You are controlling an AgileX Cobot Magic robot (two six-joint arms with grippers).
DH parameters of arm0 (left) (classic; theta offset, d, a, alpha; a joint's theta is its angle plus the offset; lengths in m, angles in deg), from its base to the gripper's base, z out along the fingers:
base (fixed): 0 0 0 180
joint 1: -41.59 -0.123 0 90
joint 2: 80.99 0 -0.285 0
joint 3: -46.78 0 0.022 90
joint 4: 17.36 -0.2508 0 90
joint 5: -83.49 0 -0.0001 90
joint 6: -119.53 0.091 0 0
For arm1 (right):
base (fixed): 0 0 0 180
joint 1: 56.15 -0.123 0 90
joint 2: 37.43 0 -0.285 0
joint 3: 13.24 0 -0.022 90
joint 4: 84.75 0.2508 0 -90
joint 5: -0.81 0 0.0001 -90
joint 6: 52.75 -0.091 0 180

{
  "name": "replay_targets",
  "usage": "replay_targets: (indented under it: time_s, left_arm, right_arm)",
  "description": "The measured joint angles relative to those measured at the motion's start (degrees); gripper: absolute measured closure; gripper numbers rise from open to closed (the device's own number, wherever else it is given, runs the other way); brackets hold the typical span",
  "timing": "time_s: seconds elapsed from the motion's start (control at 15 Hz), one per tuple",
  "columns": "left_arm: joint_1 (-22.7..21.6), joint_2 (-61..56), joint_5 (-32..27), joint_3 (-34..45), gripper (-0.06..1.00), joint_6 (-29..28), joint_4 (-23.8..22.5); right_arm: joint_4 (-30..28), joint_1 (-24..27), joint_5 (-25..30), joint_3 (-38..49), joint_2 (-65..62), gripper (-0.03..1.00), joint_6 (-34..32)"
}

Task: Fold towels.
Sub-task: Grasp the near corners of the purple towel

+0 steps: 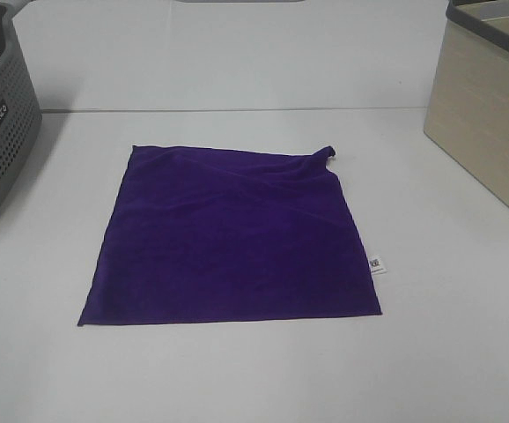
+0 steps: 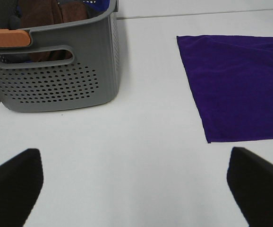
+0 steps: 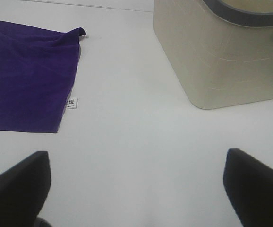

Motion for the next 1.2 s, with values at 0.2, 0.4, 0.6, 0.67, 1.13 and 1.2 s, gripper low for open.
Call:
replay_targets:
  time_s: [0.2, 0.4, 0.6, 0.67, 1.13, 1.2]
  left_arm:
    - [0.0, 0.0, 0.0, 0.0, -0.04, 0.0, 0.0]
    - [0.0, 0.0, 0.0, 0.0, -0.04, 0.0, 0.0]
    - [0.0, 0.0, 0.0, 0.0, -0.04, 0.0, 0.0]
    - [0.0, 0.0, 0.0, 0.0, -0.04, 0.0, 0.1]
    - [0.0, 0.0, 0.0, 0.0, -0.04, 0.0, 0.3]
    - [0.0, 0.0, 0.0, 0.0, -0.04, 0.0, 0.3]
  right_arm:
    - [0.0, 0.0, 0.0, 0.0, 0.0, 0.00, 0.0]
    - [0.0, 0.0, 0.0, 0.0, 0.0, 0.00, 0.0]
    - [0.0, 0.0, 0.0, 0.0, 0.0, 0.00, 0.0]
    - [0.0, 0.0, 0.0, 0.0, 0.0, 0.00, 0.0]
    - [0.1, 0.0, 0.0, 0.0, 0.0, 0.00, 0.0]
    - [0.1, 0.0, 0.0, 0.0, 0.0, 0.00, 0.0]
